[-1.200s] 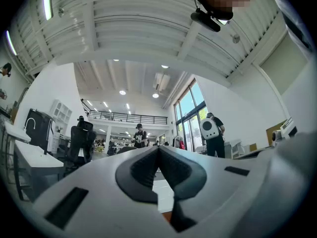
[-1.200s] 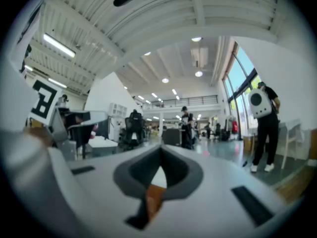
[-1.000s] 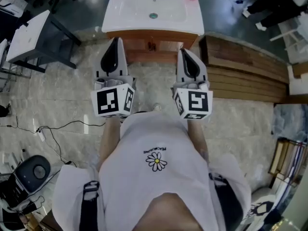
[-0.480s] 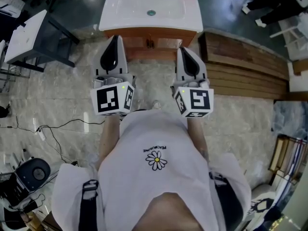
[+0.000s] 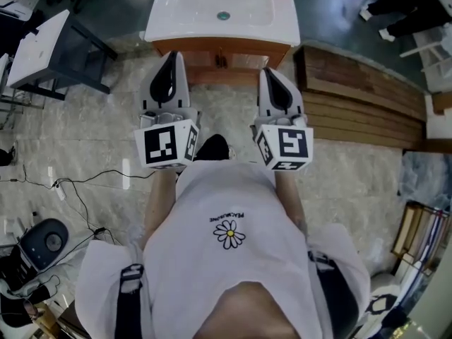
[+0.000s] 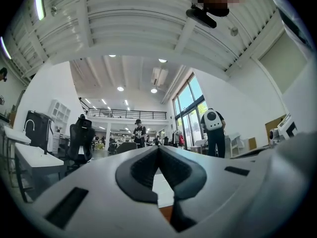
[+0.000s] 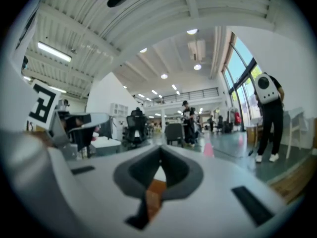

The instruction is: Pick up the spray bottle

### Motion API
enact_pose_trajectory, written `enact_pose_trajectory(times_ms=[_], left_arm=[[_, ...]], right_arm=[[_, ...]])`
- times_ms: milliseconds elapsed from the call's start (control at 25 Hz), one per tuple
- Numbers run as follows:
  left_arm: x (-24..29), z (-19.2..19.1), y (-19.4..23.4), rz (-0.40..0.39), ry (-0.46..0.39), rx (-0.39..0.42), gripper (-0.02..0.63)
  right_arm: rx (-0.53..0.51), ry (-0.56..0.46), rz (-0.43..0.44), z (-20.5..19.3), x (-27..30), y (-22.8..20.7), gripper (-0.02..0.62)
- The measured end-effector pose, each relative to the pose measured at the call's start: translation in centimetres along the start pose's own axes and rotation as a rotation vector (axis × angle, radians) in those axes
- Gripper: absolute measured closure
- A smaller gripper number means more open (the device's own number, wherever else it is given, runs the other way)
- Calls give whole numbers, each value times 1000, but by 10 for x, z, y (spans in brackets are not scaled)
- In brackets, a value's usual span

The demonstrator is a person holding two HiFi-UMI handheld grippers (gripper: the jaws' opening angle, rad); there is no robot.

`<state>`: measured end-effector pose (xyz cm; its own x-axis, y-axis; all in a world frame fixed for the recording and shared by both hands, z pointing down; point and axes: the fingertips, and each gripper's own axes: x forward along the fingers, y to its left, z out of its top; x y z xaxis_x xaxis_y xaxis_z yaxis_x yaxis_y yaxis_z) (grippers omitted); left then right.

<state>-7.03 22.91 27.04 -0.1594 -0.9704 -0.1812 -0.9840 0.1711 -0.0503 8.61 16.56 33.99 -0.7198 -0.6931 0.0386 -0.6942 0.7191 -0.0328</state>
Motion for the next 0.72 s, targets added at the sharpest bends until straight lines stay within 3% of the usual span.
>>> enact_pose_trajectory(times_ms=[280,720], left_arm=[[0,-16,15,55,29,-23,588],[38,-34,29,56,50,-32,588]], right_arm=[[8,25,28,-12,8,1,566],[7,38,18,-13,44,-14,566]])
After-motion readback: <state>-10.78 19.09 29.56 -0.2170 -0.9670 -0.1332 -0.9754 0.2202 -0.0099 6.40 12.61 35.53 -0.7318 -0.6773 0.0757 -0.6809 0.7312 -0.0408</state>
